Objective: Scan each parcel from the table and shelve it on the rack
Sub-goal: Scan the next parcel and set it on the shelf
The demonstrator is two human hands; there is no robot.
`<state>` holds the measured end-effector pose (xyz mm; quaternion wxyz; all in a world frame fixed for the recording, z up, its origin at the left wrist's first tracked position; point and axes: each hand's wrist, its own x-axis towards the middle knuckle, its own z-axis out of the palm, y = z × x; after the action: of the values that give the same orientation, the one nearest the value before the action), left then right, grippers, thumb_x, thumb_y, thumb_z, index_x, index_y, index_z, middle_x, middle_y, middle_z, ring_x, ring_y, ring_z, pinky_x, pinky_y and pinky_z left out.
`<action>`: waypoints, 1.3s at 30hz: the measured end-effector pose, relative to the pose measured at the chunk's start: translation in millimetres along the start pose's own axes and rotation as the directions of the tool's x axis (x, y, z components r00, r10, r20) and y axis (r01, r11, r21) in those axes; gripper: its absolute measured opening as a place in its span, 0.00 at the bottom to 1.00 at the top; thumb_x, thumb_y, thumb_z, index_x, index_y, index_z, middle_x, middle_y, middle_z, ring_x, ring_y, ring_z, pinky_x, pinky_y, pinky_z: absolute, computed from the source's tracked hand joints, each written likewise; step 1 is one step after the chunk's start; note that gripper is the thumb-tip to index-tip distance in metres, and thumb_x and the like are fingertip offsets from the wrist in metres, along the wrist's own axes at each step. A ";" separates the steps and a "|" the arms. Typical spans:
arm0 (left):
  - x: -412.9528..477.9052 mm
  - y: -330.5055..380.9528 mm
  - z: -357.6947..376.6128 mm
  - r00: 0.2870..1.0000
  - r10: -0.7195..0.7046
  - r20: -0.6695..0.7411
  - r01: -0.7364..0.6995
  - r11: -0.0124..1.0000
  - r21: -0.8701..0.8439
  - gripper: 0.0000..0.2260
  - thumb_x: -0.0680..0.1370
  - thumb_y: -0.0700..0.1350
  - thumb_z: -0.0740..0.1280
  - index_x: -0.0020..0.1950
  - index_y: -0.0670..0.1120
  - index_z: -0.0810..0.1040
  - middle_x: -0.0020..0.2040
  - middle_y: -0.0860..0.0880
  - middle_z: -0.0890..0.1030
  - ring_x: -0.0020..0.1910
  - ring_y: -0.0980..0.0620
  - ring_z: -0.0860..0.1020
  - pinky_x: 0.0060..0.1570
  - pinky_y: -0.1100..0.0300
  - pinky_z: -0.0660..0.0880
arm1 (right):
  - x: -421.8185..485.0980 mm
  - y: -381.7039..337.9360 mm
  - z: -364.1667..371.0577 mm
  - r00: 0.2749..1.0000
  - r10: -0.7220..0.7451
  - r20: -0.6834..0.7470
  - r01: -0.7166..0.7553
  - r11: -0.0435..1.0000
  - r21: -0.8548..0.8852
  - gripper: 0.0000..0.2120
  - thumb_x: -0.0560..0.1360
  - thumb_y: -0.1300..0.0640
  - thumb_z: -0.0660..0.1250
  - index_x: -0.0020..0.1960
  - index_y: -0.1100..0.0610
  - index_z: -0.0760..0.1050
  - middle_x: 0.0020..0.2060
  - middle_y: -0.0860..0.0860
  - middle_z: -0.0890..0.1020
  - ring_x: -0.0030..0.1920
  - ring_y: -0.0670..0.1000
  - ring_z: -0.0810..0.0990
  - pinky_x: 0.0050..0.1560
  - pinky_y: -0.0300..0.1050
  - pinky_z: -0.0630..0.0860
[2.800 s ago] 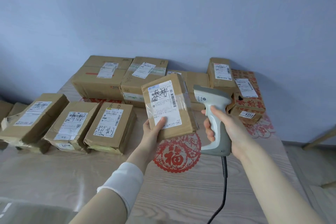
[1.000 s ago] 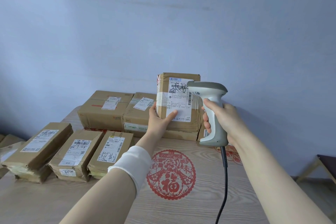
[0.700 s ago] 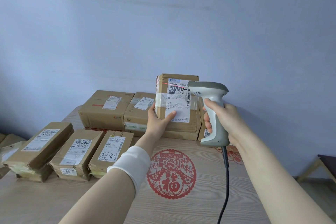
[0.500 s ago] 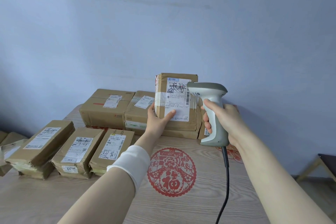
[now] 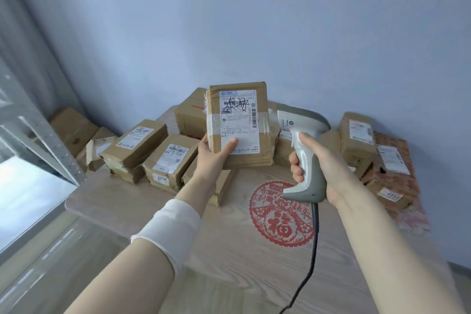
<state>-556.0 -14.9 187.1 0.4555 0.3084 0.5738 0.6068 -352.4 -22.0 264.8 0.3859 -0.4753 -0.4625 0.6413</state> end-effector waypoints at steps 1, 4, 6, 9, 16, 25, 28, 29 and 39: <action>-2.1 -1.7 -20.2 0.999 -0.017 -0.031 0.017 1.000 -0.008 0.34 0.72 0.50 0.73 0.72 0.47 0.60 0.62 0.50 0.75 0.55 0.55 0.76 0.46 0.67 0.71 | 3.6 5.8 14.6 0.999 0.025 0.043 -0.026 0.999 0.027 0.19 0.76 0.46 0.64 0.34 0.60 0.73 0.27 0.54 0.73 0.22 0.48 0.70 0.24 0.38 0.69; -16.0 -0.5 -84.5 0.991 -0.012 -0.131 0.008 1.000 -0.029 0.37 0.68 0.54 0.76 0.72 0.46 0.63 0.62 0.49 0.77 0.56 0.54 0.77 0.51 0.63 0.74 | 8.3 19.0 68.5 0.984 0.029 0.178 -0.042 0.997 0.067 0.17 0.77 0.48 0.63 0.36 0.59 0.73 0.29 0.54 0.73 0.23 0.48 0.68 0.24 0.38 0.67; -30.3 6.9 -129.1 0.978 -0.003 -0.208 -0.007 0.999 -0.048 0.37 0.67 0.54 0.76 0.70 0.46 0.64 0.61 0.50 0.77 0.57 0.54 0.77 0.53 0.62 0.74 | 5.0 23.9 110.6 0.962 0.027 0.271 -0.050 0.996 0.077 0.16 0.77 0.48 0.62 0.38 0.58 0.71 0.28 0.53 0.73 0.23 0.48 0.68 0.23 0.37 0.66; -56.3 23.2 -204.2 0.962 -0.042 -0.269 0.017 0.995 -0.094 0.38 0.64 0.58 0.77 0.68 0.48 0.66 0.60 0.50 0.78 0.57 0.52 0.78 0.61 0.53 0.74 | -6.3 30.8 177.2 0.921 0.063 0.385 -0.103 0.991 0.084 0.16 0.78 0.48 0.60 0.38 0.58 0.70 0.27 0.51 0.72 0.23 0.47 0.67 0.23 0.36 0.67; -138.7 53.8 -395.9 0.900 -0.071 -0.430 0.005 0.988 -0.154 0.37 0.63 0.56 0.76 0.67 0.45 0.67 0.59 0.48 0.80 0.51 0.52 0.80 0.44 0.62 0.75 | -54.9 53.4 363.6 0.774 0.165 0.612 -0.173 0.984 -0.047 0.19 0.76 0.45 0.60 0.35 0.58 0.67 0.24 0.50 0.70 0.22 0.47 0.67 0.24 0.36 0.65; -249.6 70.6 -603.4 0.759 -0.070 -0.647 -0.084 0.975 -0.204 0.35 0.65 0.56 0.77 0.67 0.45 0.70 0.57 0.47 0.81 0.48 0.53 0.81 0.33 0.68 0.75 | -114.7 101.7 587.5 0.526 0.195 0.828 -0.176 0.977 -0.118 0.14 0.77 0.48 0.59 0.39 0.58 0.68 0.27 0.50 0.71 0.22 0.46 0.69 0.21 0.35 0.67; -267.8 82.8 -654.7 0.699 -0.069 -0.711 -0.104 0.975 -0.197 0.32 0.66 0.55 0.75 0.66 0.45 0.70 0.58 0.46 0.81 0.51 0.51 0.80 0.38 0.65 0.76 | -126.4 109.4 651.3 0.491 0.206 0.847 -0.151 0.977 -0.150 0.15 0.78 0.48 0.60 0.40 0.59 0.70 0.27 0.51 0.71 0.22 0.46 0.69 0.21 0.35 0.67; -270.0 87.4 -670.6 0.681 -0.067 -0.729 -0.113 0.974 -0.196 0.31 0.67 0.54 0.75 0.66 0.45 0.71 0.57 0.46 0.81 0.51 0.50 0.80 0.41 0.63 0.76 | -128.8 111.3 671.0 0.478 0.206 0.854 -0.150 0.977 -0.152 0.15 0.78 0.49 0.59 0.40 0.59 0.70 0.27 0.51 0.72 0.22 0.46 0.69 0.21 0.35 0.68; -220.4 135.3 -817.6 0.591 -0.168 -0.789 -0.042 0.970 -0.238 0.26 0.67 0.56 0.75 0.60 0.43 0.78 0.51 0.45 0.84 0.44 0.48 0.83 0.35 0.60 0.78 | -94.0 115.1 834.4 0.399 0.221 0.890 -0.164 0.972 -0.167 0.12 0.78 0.49 0.61 0.44 0.58 0.70 0.26 0.51 0.74 0.22 0.47 0.70 0.23 0.37 0.68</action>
<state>-1229.2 -544.4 228.2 0.2014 -0.0744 0.6533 0.7260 -1141.7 -330.3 278.4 -0.0117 -0.1168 -0.5556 0.8232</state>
